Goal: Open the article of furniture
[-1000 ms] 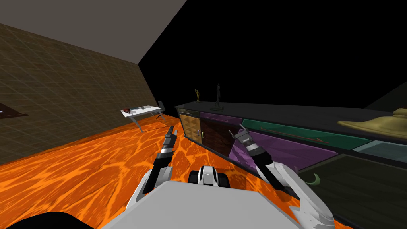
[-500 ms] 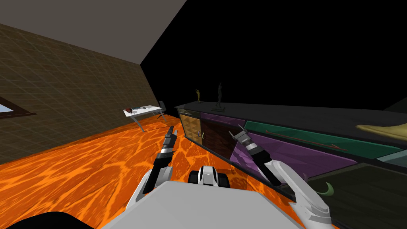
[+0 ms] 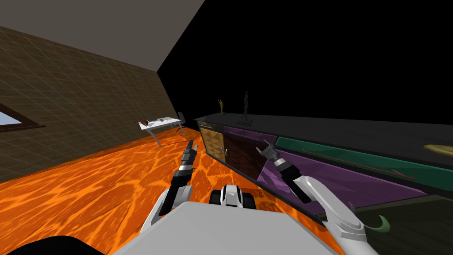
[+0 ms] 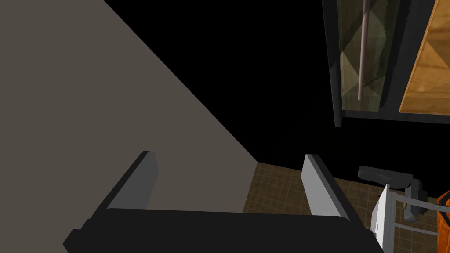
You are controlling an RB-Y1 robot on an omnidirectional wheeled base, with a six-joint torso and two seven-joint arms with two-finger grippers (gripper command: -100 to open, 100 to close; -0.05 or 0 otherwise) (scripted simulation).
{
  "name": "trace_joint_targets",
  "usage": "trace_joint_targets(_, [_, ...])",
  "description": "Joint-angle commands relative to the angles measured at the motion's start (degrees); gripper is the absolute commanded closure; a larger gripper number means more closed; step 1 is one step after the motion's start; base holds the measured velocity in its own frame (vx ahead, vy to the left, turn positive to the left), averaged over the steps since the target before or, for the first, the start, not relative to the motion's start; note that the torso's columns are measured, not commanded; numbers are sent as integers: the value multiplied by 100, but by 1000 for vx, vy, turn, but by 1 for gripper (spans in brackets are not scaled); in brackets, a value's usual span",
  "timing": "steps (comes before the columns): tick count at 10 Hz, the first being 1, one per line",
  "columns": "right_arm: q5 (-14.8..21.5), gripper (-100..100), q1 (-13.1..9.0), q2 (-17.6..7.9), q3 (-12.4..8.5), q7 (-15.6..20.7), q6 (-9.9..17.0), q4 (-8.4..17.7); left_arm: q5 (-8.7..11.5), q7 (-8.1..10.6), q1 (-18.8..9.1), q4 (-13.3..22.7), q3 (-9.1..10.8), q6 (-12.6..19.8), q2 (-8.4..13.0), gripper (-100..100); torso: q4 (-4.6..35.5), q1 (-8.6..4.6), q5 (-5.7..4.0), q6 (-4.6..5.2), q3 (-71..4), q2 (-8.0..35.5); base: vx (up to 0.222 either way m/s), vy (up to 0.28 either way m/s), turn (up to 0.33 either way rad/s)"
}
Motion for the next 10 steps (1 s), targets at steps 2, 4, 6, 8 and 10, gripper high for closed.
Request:
trace_joint_targets(2, [311, -100, -86, -138, -19, 386, 9, 161, 0, 0, 0, 0, 0, 0, 0, 0, -1, -4, -1, 0, -1, -2, 35, -3, 17])
trace_joint_targets(4, [257, -100, -253, -144, -202, 357, 82, 431, 0, 0, 0, 0, 0, 0, 0, 0, 0, -1, -1, 0, 0, 1, -29, -12, 181])
trace_joint_targets(6, [262, -100, -437, -177, -375, 379, 173, 684, 0, 0, -3, 0, 0, 0, 0, 0, 8, -10, -3, 2, 17, 26, -146, -25, 319])
trace_joint_targets(8, [266, -100, -620, -210, -549, 400, 263, 981, 0, 0, -2, 0, 0, 0, 0, 0, 2, -7, -1, 5, 2, 1, -152, -38, 279])
trace_joint_targets(10, [270, -100, -803, -243, -723, 421, 353, 1224, 0, 0, -2, 0, 0, 0, 1, 0, -5, -7, -2, 4, -10, -18, -142, -34, 284])
